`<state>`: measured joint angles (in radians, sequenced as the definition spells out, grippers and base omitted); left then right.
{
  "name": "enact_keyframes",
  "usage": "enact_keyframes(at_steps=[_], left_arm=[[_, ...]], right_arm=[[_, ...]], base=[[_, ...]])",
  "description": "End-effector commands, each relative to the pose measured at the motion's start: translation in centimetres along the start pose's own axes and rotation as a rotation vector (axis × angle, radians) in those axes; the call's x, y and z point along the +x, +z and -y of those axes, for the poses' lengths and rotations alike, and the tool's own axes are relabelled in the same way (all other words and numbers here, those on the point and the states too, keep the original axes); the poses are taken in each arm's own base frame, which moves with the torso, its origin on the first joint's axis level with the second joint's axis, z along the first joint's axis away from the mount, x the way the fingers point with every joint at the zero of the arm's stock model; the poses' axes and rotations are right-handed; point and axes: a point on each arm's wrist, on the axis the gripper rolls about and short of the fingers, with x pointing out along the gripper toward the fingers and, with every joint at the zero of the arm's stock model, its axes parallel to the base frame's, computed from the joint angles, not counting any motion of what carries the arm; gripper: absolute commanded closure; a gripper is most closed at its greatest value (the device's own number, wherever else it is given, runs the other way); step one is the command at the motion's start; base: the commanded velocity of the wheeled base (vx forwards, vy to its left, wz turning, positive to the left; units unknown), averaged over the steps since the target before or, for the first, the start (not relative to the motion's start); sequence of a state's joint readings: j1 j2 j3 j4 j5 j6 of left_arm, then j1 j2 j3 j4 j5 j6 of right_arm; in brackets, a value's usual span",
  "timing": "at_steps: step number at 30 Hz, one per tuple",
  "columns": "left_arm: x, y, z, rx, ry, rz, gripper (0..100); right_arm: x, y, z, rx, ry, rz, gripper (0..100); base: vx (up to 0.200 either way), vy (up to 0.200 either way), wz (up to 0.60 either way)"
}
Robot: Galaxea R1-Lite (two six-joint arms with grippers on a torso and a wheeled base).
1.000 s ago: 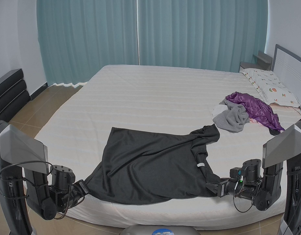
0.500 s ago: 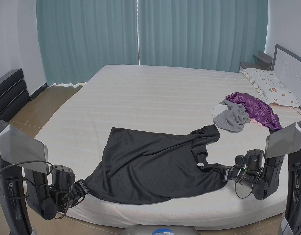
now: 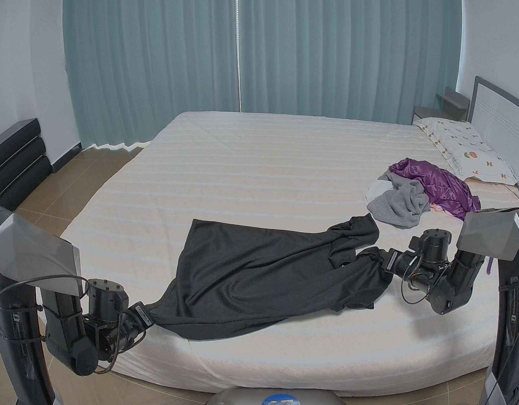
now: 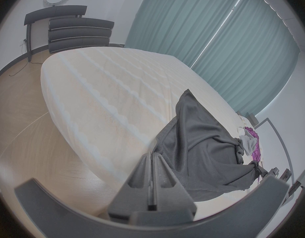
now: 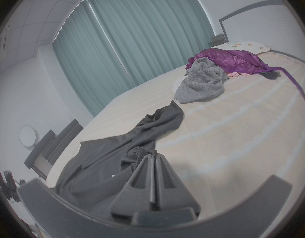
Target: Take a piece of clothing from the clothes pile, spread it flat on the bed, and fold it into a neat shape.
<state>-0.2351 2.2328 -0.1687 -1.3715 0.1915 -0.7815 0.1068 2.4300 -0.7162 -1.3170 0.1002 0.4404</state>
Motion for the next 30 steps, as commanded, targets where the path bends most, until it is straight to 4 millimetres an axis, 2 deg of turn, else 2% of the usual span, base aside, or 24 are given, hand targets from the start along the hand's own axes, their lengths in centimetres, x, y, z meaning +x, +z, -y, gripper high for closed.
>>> enact_keyframes(at_steps=[1,3,5,6,11,12,17,20,22,24,26,30], left_arm=[[0.4,0.6,0.4,-0.028,-0.013,0.042,100],[0.5,0.8,0.5,-0.041,-0.018,0.056,100],[0.5,0.8,0.4,-0.044,-0.016,0.058,100],[0.7,1.0,0.6,-0.056,-0.023,0.070,100],[0.8,0.8,0.6,-0.058,-0.023,0.062,100],[0.9,0.9,0.7,-0.058,-0.027,0.065,100],[1.0,0.9,0.8,-0.057,-0.031,0.065,100],[1.0,0.8,0.8,-0.056,-0.031,0.063,100],[1.0,0.8,0.8,-0.056,-0.031,0.063,100],[1.0,0.8,0.8,-0.056,-0.031,0.066,100],[0.9,0.9,0.9,-0.057,-0.033,0.068,100],[0.9,0.9,0.8,-0.058,-0.032,0.068,100]], right_arm=[[2.6,1.1,-0.7,0.050,0.019,0.022,100],[3.7,1.4,-0.7,0.052,0.019,0.032,100],[3.8,1.4,-0.7,0.053,0.018,0.034,100],[5.5,1.8,-0.7,0.066,-0.002,0.064,100],[7.8,0.9,-0.5,0.070,-0.022,0.067,100],[8.0,0.8,-0.5,0.071,-0.021,0.067,0],[8.3,0.7,-0.8,0.080,-0.007,0.073,0],[7.0,2.6,-1.1,0.108,0.002,0.115,0],[5.5,3.6,-1.5,0.153,0.015,0.114,0],[4.3,3.9,-1.7,0.171,0.027,0.092,0],[1.7,2.7,-2.0,0.179,0.044,-0.001,0],[-1.3,0.4,-1.6,0.191,0.022,-0.123,0]], base=[[0.000,0.000,0.00],[0.000,0.000,0.00],[0.000,0.000,0.00],[0.000,0.000,0.00],[0.000,0.000,0.00],[0.000,0.000,0.00],[0.000,0.000,0.00],[0.000,0.000,0.00],[0.000,0.000,0.00],[0.000,0.000,0.00],[0.000,0.000,0.00],[0.000,0.000,0.00]])
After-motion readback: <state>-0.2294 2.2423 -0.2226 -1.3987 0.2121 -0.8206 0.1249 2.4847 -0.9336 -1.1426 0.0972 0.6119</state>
